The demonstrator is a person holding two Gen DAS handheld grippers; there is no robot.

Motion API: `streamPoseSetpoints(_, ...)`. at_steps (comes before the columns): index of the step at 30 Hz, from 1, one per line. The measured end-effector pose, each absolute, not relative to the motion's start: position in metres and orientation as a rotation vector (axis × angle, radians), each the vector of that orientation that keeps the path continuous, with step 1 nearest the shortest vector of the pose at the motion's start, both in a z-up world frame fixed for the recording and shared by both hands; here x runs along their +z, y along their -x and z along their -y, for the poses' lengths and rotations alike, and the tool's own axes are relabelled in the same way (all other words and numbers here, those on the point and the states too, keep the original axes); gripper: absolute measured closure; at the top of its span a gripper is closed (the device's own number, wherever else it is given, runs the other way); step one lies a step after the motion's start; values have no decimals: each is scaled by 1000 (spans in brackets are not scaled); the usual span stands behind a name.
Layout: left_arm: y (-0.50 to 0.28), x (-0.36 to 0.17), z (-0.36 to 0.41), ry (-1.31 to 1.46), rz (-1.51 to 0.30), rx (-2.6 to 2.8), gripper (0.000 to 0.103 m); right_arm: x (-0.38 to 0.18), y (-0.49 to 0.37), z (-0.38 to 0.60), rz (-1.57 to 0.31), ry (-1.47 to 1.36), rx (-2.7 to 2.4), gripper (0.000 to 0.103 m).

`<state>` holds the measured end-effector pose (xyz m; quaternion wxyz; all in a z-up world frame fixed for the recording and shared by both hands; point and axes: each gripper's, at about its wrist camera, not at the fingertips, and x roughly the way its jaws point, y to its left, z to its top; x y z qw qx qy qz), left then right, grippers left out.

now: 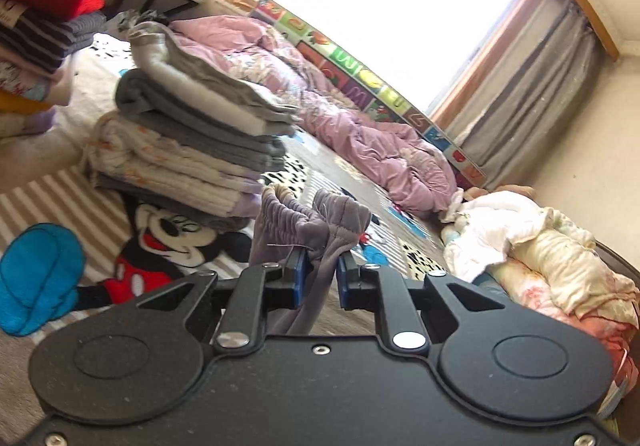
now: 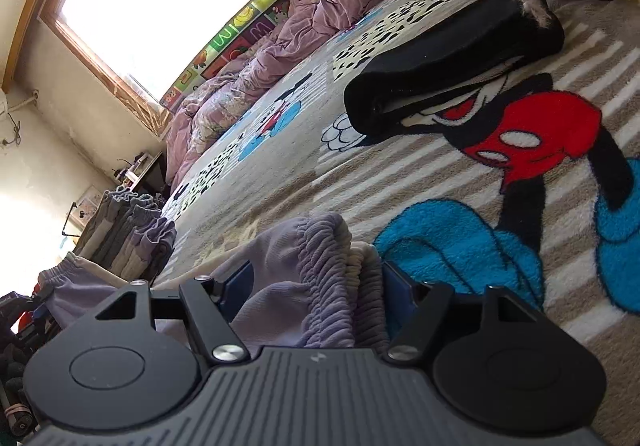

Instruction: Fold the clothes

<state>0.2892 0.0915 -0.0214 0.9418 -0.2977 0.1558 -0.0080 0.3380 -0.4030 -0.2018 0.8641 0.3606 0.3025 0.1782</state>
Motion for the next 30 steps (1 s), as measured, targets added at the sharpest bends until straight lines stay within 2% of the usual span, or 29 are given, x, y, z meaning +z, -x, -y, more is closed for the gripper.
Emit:
streamPoseSetpoints(7, -289, -12, 23, 361, -325, -132, 91, -208, -336, 432, -595, -931, 402, 33)
streamPoseSetpoints(17, -295, -39, 136, 190, -367, -225, 92, -215, -336, 457, -581, -1044, 418, 33)
streamPoseSetpoints(24, -278, -76, 209, -144, -326, -276, 92, -219, -336, 470, -569, -1087, 416, 33)
streamPoseSetpoints(25, -276, -87, 221, -212, -342, -329, 85, -220, -337, 472, -568, -1093, 415, 33)
streamPoseSetpoints(27, -266, -104, 230, -303, -404, -451, 58, -219, -337, 474, -562, -1084, 414, 33)
streamPoseSetpoints(30, -248, -110, 221, -325, -424, -545, 60, -209, -335, 472, -533, -1008, 394, 32)
